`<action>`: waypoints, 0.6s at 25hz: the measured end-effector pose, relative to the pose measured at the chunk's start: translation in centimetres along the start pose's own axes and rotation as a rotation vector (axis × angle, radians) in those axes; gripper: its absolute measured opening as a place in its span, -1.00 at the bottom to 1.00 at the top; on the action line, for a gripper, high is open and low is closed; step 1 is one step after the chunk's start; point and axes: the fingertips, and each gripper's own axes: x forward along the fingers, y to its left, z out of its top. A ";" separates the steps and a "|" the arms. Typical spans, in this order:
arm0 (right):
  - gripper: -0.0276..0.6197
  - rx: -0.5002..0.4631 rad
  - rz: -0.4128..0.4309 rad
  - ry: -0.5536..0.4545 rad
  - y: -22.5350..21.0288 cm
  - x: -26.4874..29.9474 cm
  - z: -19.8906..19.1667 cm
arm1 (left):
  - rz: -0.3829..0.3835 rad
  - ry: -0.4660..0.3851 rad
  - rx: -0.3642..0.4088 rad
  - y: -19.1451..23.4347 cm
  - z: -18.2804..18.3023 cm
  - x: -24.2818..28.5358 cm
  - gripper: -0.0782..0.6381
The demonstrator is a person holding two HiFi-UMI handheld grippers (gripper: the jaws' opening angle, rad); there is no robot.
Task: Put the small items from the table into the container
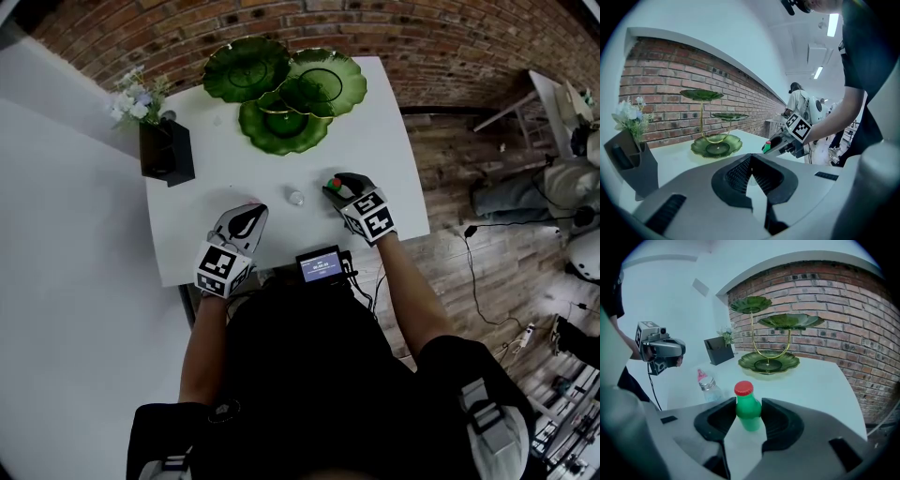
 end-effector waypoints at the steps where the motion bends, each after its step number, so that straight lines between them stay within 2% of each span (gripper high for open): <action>1: -0.36 0.003 0.001 -0.003 0.0 -0.1 0.3 | -0.001 -0.001 0.001 0.1 0.0 0.0 -0.76; 9: -0.36 0.022 0.022 -0.077 0.8 -2.1 3.7 | -0.011 -0.024 0.015 0.3 0.5 0.4 -0.76; 15: -0.36 -0.004 0.019 -0.077 2.0 -3.0 4.4 | -0.031 -0.053 0.025 0.0 1.5 0.7 -0.76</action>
